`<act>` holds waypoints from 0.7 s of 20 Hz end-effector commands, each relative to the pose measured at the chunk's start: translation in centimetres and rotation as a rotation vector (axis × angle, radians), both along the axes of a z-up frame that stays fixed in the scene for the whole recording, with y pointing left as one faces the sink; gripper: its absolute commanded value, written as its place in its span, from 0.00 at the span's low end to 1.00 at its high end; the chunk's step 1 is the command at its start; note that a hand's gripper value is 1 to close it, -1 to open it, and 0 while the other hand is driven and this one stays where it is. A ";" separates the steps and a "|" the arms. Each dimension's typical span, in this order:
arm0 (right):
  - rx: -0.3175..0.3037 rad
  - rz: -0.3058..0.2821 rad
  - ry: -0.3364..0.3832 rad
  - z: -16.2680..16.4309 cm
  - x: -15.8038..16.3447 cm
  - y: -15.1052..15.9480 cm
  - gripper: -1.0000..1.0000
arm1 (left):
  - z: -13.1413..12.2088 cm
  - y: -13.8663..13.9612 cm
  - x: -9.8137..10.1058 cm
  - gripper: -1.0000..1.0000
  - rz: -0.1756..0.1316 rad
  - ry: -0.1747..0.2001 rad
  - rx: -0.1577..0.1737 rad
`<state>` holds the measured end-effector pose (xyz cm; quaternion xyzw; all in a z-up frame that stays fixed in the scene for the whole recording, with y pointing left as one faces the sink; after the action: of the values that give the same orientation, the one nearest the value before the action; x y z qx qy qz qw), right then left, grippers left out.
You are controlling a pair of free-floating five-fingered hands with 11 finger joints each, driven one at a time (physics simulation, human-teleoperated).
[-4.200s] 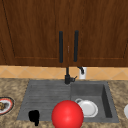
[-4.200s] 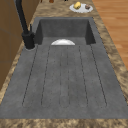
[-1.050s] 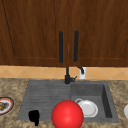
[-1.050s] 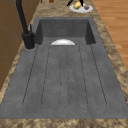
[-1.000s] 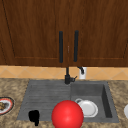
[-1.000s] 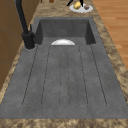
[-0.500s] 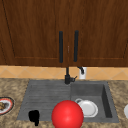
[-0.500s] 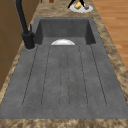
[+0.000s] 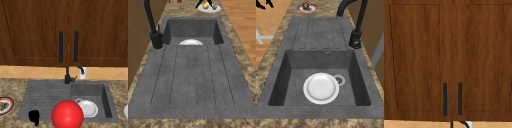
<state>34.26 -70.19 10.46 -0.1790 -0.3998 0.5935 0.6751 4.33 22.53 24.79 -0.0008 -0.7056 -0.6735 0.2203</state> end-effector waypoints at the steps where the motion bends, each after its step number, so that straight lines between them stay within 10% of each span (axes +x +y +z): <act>1: -0.029 0.016 -0.125 -0.8 -1.3 -0.4 0.00 | 0.0 0.0 0.0 0.50 0.000 0.000 0.000; 14: 0.014 -0.088 -0.380 -0.3 -4.7 -0.1 0.00 | 0.0 0.0 0.0 0.50 0.000 0.000 0.000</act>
<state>29.88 -70.34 10.21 -0.2680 -0.4848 0.5346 0.6382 4.33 22.53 24.79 -0.0008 -0.7056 -0.6735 0.2203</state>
